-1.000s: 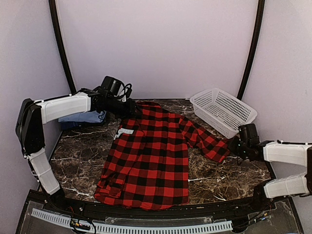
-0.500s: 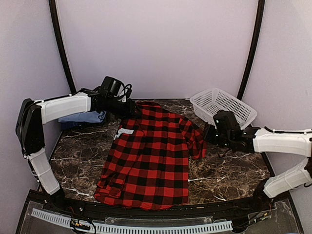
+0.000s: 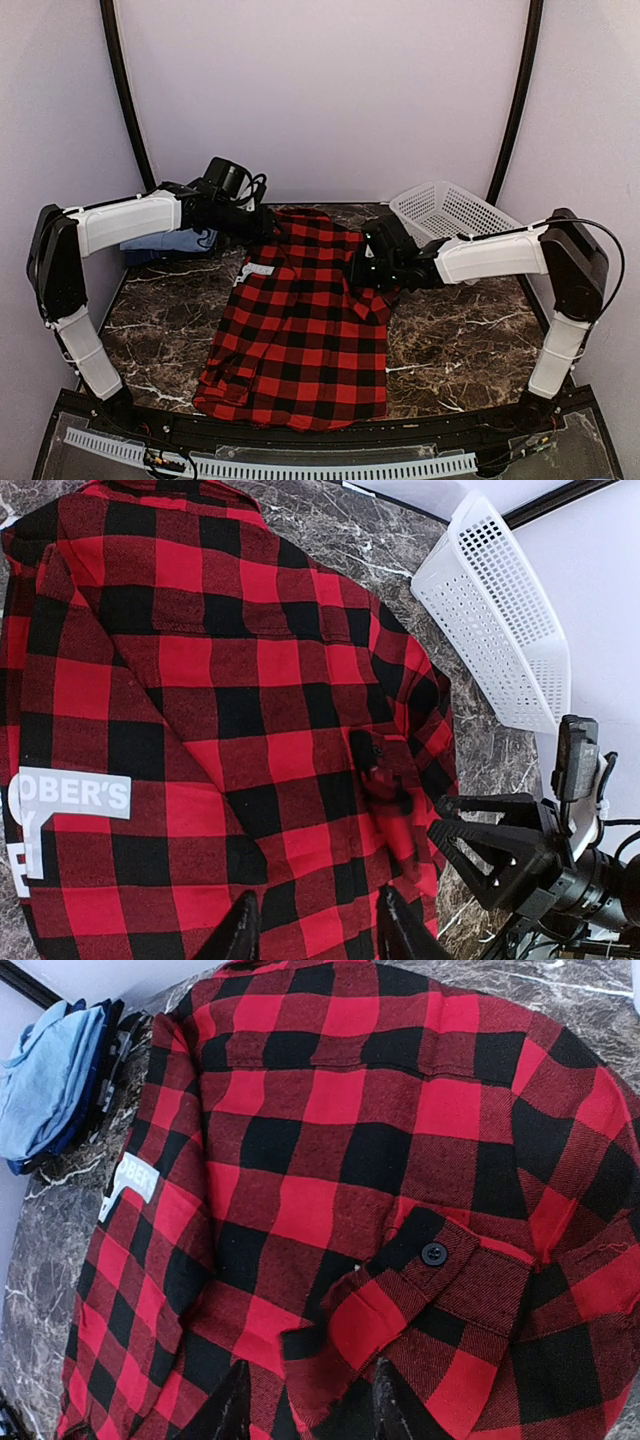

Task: Fold and stack the long sleeve shirts
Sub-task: Fold the 1/3-folded shirt at the center of the board.

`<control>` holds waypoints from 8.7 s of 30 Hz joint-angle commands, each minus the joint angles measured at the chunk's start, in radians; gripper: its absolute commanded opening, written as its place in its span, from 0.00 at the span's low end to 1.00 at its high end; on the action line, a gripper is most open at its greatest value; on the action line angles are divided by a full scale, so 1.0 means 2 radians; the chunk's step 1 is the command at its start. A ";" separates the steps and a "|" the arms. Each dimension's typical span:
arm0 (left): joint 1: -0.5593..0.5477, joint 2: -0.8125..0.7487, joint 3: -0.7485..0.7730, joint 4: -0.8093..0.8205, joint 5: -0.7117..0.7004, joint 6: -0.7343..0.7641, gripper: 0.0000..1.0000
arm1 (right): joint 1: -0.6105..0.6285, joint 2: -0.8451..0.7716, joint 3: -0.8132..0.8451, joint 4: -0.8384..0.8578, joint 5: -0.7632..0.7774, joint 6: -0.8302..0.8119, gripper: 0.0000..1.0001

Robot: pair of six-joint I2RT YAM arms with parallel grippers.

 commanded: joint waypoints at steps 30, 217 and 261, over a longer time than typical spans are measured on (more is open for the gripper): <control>-0.001 -0.036 -0.024 -0.018 -0.006 0.007 0.40 | -0.096 -0.030 -0.063 0.004 -0.129 -0.128 0.63; 0.133 0.069 0.250 -0.102 0.014 0.044 0.00 | 0.144 -0.136 -0.172 -0.159 -0.060 0.062 0.56; 0.133 0.174 0.353 0.006 0.060 -0.014 0.00 | 0.175 -0.258 -0.252 -0.286 -0.051 0.164 0.38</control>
